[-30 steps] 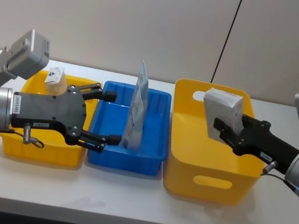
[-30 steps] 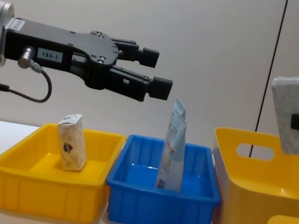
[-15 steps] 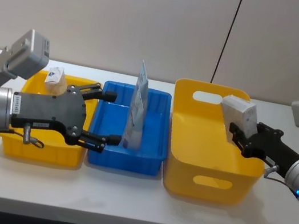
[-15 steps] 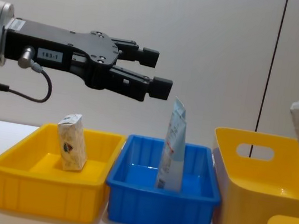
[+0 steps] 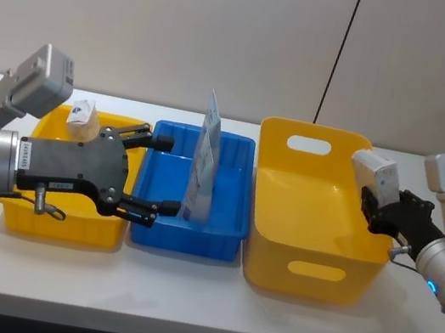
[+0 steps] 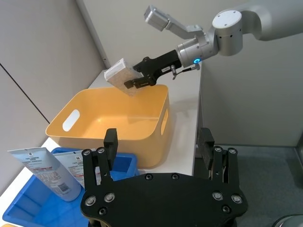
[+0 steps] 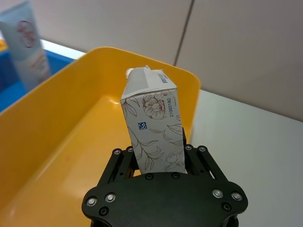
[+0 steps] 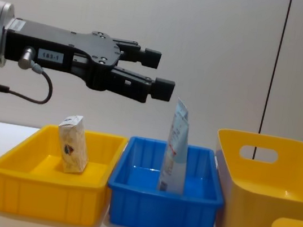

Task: Bimanual collaborative sorting of washing and personal care products

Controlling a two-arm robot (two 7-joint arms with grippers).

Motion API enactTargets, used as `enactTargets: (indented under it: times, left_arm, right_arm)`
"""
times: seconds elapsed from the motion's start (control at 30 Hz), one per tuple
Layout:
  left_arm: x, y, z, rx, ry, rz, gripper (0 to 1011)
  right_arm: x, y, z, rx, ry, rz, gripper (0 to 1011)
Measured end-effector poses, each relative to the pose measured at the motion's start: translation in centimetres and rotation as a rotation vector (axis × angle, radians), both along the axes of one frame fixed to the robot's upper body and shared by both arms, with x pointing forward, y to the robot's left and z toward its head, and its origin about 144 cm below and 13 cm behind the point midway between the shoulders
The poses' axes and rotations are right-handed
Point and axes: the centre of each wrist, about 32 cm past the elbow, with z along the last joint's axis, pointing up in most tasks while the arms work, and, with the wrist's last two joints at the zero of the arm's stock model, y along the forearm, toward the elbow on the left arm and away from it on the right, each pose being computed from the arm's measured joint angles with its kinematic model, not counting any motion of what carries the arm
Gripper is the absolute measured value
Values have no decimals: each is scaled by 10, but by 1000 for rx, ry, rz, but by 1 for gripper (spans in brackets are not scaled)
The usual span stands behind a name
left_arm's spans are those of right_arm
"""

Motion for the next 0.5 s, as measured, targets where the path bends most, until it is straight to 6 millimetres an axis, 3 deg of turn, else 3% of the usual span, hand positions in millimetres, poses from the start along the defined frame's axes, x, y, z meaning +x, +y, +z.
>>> enactTargets:
  times: [0.43, 0.5]
  left_arm:
    - [0, 0, 0, 0, 0, 0, 1001]
    - [0, 0, 0, 0, 0, 0, 1001]
  right_arm:
    - [18, 20, -10, -29, -36, -85, 363]
    - [20, 23, -10, -28, -46, -82, 412]
